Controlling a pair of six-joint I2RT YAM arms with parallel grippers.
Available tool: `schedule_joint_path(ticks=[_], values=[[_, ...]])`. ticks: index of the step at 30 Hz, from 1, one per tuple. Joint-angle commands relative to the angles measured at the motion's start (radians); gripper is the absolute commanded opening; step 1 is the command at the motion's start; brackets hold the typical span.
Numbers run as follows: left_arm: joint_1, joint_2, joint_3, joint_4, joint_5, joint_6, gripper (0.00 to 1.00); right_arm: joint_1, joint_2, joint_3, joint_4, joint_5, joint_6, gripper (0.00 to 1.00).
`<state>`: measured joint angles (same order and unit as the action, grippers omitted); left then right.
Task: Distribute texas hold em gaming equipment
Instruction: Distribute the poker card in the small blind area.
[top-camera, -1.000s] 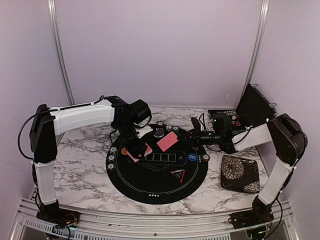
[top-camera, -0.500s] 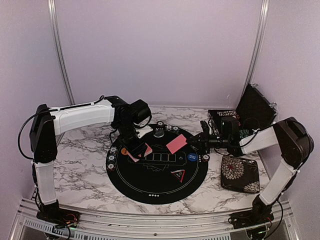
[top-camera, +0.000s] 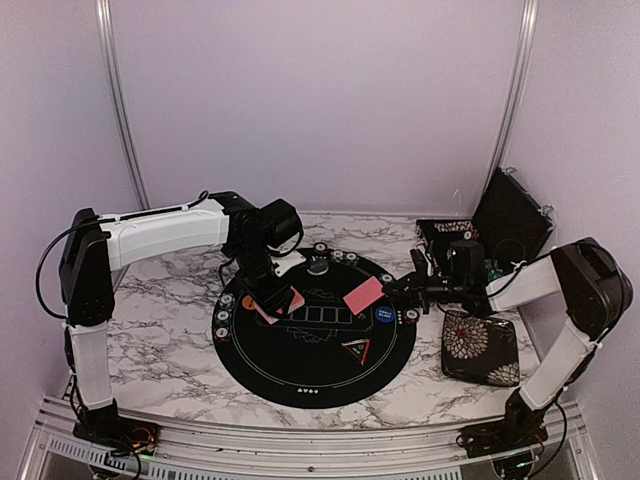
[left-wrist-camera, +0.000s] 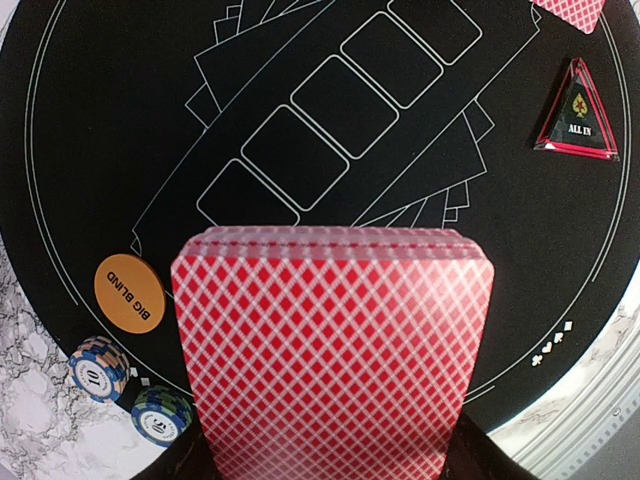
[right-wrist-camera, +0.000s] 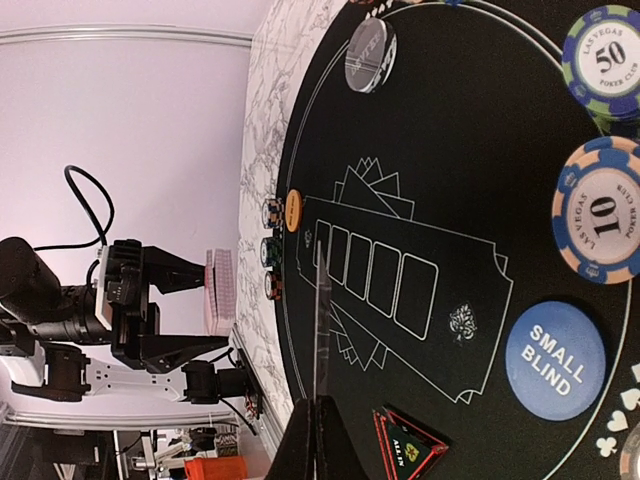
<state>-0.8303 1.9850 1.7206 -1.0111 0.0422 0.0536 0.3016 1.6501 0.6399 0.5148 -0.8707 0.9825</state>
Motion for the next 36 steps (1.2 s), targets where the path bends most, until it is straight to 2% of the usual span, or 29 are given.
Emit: schedule_joint_path(ticks=[1, 12, 36], values=[[0.005, -0.035, 0.002, 0.006, -0.004, 0.011, 0.45, -0.016, -0.014, 0.001, -0.007, -0.004, -0.032, 0.0], [0.006, -0.033, 0.001, 0.007, -0.004, 0.01, 0.45, -0.032, -0.007, 0.005, -0.021, -0.006, -0.053, 0.0], [0.007, -0.035, -0.007, 0.006, -0.01, 0.011, 0.45, -0.042, 0.119, 0.103, -0.067, 0.006, -0.103, 0.0]])
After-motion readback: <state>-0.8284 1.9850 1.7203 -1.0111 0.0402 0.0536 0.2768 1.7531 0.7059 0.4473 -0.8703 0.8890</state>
